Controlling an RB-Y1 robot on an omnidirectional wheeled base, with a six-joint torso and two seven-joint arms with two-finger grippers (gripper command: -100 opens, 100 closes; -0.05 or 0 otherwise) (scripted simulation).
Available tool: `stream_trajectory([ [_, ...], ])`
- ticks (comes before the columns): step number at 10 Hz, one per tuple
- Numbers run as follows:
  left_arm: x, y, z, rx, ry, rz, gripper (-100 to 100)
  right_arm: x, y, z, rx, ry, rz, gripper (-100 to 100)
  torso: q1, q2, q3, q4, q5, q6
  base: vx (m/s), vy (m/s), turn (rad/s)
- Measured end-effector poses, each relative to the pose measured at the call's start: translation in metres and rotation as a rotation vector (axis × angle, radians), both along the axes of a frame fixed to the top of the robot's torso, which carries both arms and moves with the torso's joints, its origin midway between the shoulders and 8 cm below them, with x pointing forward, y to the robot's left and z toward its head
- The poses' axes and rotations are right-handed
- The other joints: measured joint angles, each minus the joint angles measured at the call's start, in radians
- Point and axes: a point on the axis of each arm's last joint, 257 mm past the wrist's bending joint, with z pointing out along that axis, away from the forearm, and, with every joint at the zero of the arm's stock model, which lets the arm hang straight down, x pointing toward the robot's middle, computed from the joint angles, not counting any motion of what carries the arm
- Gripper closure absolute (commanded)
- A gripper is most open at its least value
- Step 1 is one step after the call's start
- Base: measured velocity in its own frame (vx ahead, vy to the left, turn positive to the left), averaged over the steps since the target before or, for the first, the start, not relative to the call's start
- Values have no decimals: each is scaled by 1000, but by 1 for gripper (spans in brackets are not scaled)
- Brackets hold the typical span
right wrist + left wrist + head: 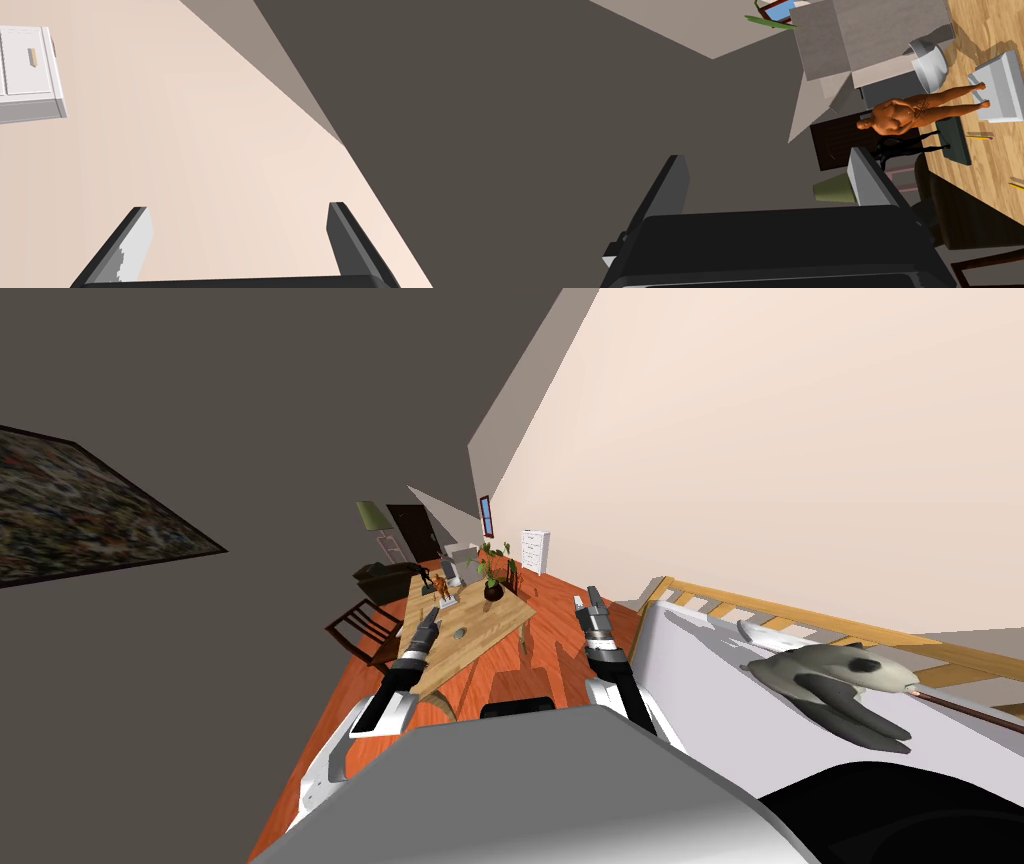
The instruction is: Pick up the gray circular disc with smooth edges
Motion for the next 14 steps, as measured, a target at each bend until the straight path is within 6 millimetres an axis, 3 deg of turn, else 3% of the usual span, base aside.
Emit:
stream_trajectory([
  [6,18,43,-52,90,177,66,-100,0,0,0,0,0,0,0,0,0,0,0,0,0,-8,-2,-8],
  [11,26,74,-82,133,297,122,-100,0,0,0,0,0,0,0,0,-1,0,0,0,0,-4,-2,-21],
  [14,35,105,-105,166,393,177,-100,0,0,0,0,0,0,0,0,-1,0,0,0,0,-6,-4,-40],
])
